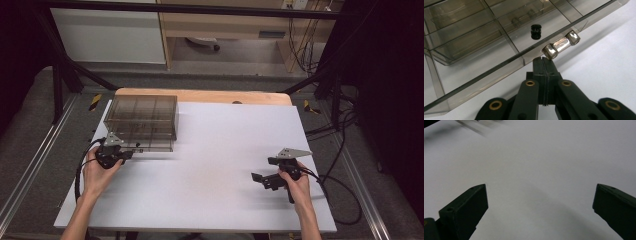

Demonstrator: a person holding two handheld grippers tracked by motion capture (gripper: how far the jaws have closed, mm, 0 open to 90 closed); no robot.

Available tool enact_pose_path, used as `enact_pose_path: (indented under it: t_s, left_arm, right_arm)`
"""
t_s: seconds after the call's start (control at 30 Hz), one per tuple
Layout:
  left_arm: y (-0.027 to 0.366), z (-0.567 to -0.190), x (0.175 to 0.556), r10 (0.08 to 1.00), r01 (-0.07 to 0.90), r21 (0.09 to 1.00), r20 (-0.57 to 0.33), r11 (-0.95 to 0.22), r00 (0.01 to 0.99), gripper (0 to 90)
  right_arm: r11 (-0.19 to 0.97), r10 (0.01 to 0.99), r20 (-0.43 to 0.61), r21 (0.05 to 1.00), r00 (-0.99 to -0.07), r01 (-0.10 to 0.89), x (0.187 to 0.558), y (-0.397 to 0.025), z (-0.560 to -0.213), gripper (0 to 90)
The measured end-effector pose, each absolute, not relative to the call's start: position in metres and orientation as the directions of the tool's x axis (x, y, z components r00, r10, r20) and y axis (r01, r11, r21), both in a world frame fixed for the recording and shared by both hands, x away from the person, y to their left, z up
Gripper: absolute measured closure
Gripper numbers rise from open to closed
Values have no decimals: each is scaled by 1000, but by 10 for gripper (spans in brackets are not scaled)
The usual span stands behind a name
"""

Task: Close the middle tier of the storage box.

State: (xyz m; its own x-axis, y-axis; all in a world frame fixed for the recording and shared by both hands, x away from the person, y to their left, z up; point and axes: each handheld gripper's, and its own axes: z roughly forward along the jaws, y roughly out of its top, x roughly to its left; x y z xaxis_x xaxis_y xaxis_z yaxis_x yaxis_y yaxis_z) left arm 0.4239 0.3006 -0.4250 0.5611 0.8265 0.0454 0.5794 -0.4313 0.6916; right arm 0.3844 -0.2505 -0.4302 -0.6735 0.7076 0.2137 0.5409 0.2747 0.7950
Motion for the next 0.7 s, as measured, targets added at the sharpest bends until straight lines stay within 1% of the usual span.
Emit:
enact_pose_path:
  t_s: [0.13, 0.7]
  left_arm:
    - [300, -425, 424, 826, 574, 693, 54, -436, 562, 894]
    - [301, -426, 426, 831, 579, 705, 27, -409, 555, 894]
  right_arm:
    - [274, 708, 214, 795, -673, 541, 384, -251, -430, 5]
    - [274, 706, 214, 796, -675, 539, 385, -251, -430, 5]
